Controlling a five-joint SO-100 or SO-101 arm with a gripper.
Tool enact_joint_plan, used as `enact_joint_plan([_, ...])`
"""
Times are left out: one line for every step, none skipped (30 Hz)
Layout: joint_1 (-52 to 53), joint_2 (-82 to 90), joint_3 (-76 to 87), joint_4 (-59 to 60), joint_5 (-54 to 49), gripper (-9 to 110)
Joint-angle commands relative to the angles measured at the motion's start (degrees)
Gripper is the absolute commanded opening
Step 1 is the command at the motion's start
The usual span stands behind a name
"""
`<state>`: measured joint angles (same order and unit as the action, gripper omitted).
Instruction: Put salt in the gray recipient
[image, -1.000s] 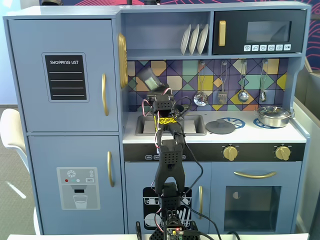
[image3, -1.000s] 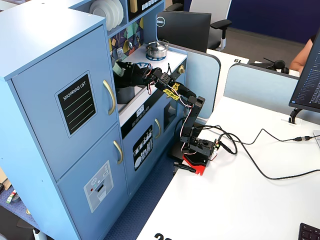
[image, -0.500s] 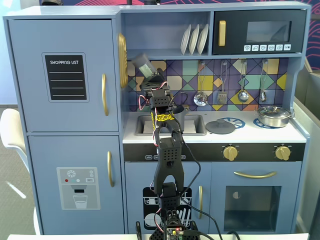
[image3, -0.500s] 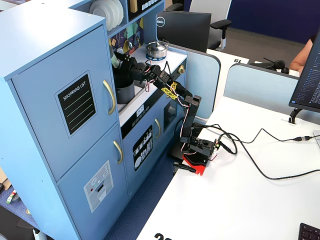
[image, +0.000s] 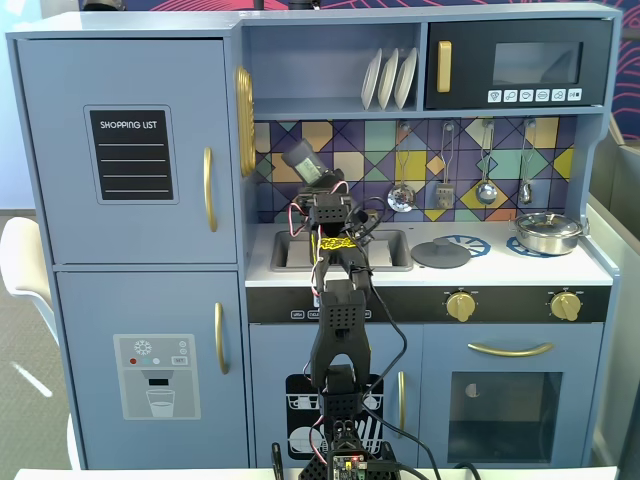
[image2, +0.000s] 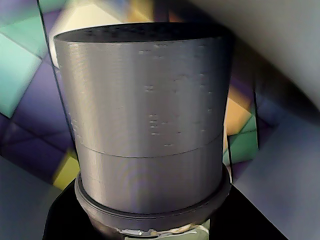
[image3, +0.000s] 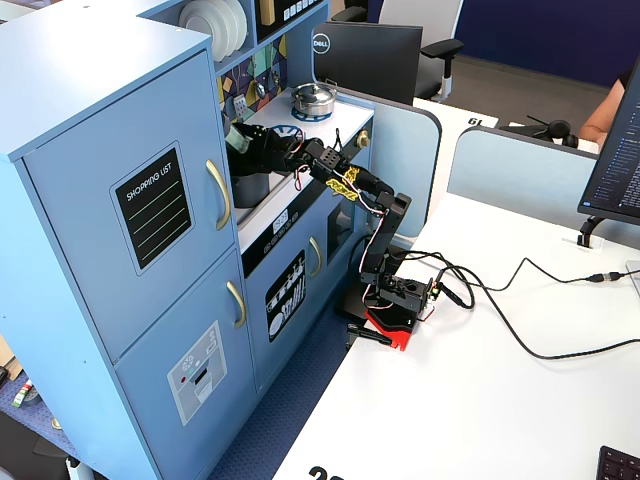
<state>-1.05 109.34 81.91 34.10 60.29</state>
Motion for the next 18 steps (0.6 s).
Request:
enact_joint_plan([-2.1,0.7,-10.2,-1.1,-1.9,0])
enact_joint_plan([-2.9,-0.8,-13.4,-1.0,-2.1,0])
enact_joint_plan([-3.5,-2.1,-16.5,-0.9,-2.9,0])
enact_joint_plan([-3.9,-3.2,-19.2,-0.9,-4.3,0])
enact_joint_plan([-4.0,-4.0,-21.2,-1.1,-6.5,0])
enact_joint_plan([-3.6,-4.2,-22.3,-1.6,-9.7,0])
enact_joint_plan([-2.8,-4.1,-22.4,-2.1,-14.1,0])
enact_joint_plan([-1.4,-3.4,-21.6,-2.5,-19.0,0])
enact_joint_plan([0.5,-2.5,-20.3,-2.6,-23.7,0])
enact_joint_plan([2.4,-1.7,-18.8,-2.6,-29.8,0])
enact_joint_plan([4.6,-0.9,-17.6,-1.7,-35.6,0])
enact_joint_plan([7.6,-0.2,-16.3,-0.8,-40.7,0])
enact_joint_plan([11.2,0.5,-15.1,-0.2,-46.4,0])
enact_joint_plan([14.7,0.9,-14.3,0.6,-53.0,0])
enact_joint_plan([18.3,1.2,-13.8,1.2,-60.5,0])
enact_joint_plan([21.9,1.5,-13.1,1.5,-67.1,0])
enact_joint_plan([25.1,1.9,-12.0,1.1,-73.4,0])
enact_joint_plan([28.9,2.3,-10.8,-0.4,-79.8,0])
